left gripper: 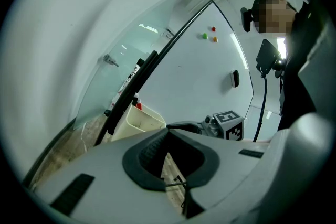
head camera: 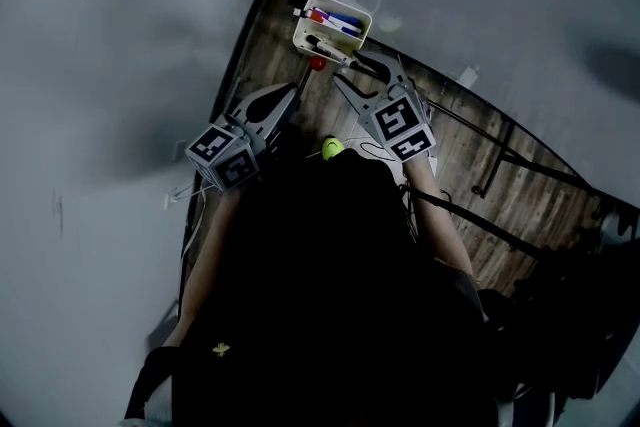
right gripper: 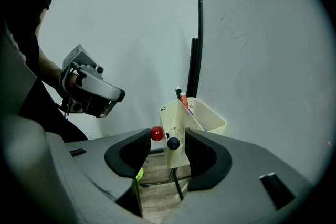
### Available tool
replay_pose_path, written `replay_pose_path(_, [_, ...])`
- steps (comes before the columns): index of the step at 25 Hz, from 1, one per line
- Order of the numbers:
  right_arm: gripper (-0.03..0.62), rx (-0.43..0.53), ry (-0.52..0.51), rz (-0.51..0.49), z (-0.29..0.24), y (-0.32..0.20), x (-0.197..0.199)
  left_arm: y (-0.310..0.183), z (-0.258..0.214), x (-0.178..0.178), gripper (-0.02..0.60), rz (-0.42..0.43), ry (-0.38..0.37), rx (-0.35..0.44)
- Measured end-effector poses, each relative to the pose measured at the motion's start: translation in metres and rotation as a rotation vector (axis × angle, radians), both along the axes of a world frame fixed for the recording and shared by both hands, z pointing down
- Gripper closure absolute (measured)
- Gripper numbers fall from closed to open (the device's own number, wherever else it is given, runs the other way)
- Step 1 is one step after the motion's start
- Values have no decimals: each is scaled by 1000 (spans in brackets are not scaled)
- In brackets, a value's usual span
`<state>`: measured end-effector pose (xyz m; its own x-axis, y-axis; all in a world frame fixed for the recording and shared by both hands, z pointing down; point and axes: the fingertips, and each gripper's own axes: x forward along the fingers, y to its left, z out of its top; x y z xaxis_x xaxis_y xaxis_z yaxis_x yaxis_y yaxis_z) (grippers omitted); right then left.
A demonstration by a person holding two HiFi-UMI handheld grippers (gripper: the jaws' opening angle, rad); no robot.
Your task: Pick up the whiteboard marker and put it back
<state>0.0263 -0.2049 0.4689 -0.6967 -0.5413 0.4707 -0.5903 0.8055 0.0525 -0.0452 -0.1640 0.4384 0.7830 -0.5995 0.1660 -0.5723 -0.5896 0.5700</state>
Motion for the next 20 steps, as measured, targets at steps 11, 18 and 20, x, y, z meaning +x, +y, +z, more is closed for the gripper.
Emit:
replay_pose_path(11, [395,141,221,-157,12,0,-2,6,3,1,561,8,0,-26])
replay_pose_path(18, [395,234,332,-248,19,-1,-4,6,10,-3,561,-4,-8,-17])
replay_pose_path(20, [395,241,326,-252,20,-2,-4,6,8,-3,561,-6,-7,-17])
